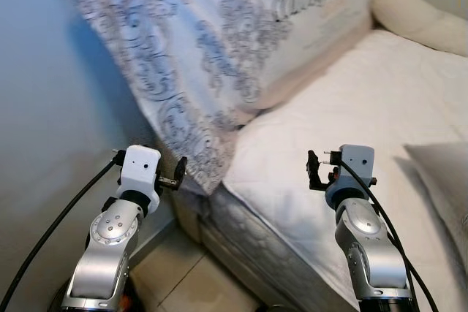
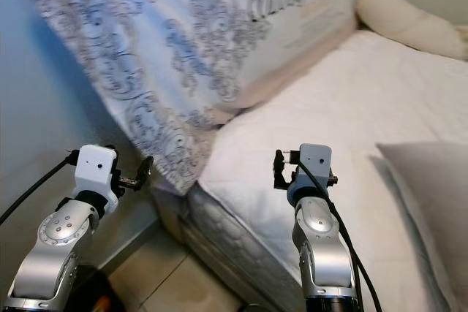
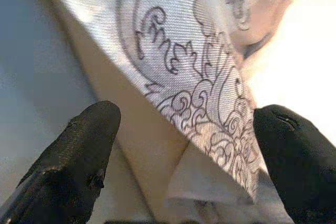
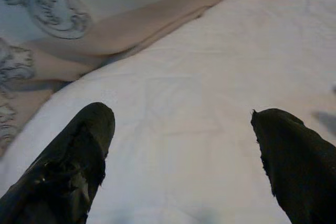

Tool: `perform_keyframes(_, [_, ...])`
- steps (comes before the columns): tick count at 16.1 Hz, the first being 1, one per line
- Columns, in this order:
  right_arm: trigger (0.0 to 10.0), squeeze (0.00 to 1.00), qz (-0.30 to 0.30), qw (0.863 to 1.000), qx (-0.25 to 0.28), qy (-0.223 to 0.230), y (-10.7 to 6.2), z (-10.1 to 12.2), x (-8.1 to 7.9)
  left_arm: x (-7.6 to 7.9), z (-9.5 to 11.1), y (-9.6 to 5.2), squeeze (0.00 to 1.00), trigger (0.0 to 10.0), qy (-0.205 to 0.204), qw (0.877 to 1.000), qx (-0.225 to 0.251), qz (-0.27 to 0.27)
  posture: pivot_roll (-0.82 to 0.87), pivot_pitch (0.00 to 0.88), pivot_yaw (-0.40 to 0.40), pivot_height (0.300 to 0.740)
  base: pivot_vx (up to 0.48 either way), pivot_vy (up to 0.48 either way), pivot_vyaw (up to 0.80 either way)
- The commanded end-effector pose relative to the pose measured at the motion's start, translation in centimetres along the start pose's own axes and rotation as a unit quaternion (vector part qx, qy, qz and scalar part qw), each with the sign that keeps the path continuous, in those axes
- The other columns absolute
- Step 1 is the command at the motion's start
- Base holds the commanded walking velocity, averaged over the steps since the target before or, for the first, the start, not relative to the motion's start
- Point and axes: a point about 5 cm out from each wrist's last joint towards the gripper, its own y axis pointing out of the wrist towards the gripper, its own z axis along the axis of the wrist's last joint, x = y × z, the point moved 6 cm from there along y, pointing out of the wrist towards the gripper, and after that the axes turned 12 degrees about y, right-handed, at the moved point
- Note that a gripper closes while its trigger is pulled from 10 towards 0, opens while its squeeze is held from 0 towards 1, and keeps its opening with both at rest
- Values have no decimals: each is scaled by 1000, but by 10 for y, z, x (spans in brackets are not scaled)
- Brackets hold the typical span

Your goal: Clean up the room

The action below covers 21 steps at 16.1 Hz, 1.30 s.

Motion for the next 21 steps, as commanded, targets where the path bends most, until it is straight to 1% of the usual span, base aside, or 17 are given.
perform_keyframes(1, [10000,0,-5,1000,6,-3,-1,4,3,1,6,2,0,10000,6,1000,9,1,83,0,-18,740,0,0,-613])
perform_keyframes(4, [10000,0,-7,1000,7,0,-2,4,3,-4,9,5,0,10000,-8,1000,14,10,80,0,-14,740,0,0,-613])
perform_keyframes(6, [10000,0,-9,1000,7,2,-1,4,3,-1,8,6,0,10000,-12,1000,10,0,77,0,-12,740,0,414,-616])
perform_keyframes(8, [10000,0,-10,1000,7,4,-2,4,3,-2,9,7,0,10000,9,1000,9,5,76,0,-10,740,0,480,-613])
perform_keyframes(9, [10000,0,-11,1000,7,4,-2,4,4,-1,10,8,0,10000,17,1000,10,2,76,0,-10,740,0,-480,-613])
perform_keyframes(11, [10000,0,-12,1000,8,4,-1,5,4,0,8,10,0,10000,-7,1000,5,1,76,0,-8,740,0,0,-613])
perform_keyframes(13, [10000,0,-12,1000,9,5,-1,5,4,-2,9,11,0,10000,2,1000,8,2,76,0,-7,740,0,480,-616])
perform_keyframes(14, [10000,0,-12,1000,10,5,-1,6,3,-2,11,11,0,10000,18,1000,12,2,76,0,-6,740,0,0,-619])
perform_keyframes(15, [10000,0,-12,1000,12,4,-1,6,3,0,13,11,0,10000,32,999,16,0,75,0,-6,740,0,-480,-613])
perform_keyframes(16, [10000,0,-11,1000,14,2,0,8,3,1,12,12,0,10000,25,1000,13,1,73,0,-5,740,0,-480,-613])
perform_keyframes(18, [10000,0,-7,1000,27,-9,1,13,2,2,13,14,0,10000,24,1000,15,0,73,0,-4,740,0,-480,-616])
perform_keyframes(21, [10000,0,14,998,65,-15,2,32,-5,0,12,14,0,10000,25,1000,15,2,72,0,-4,740,0,-480,0])
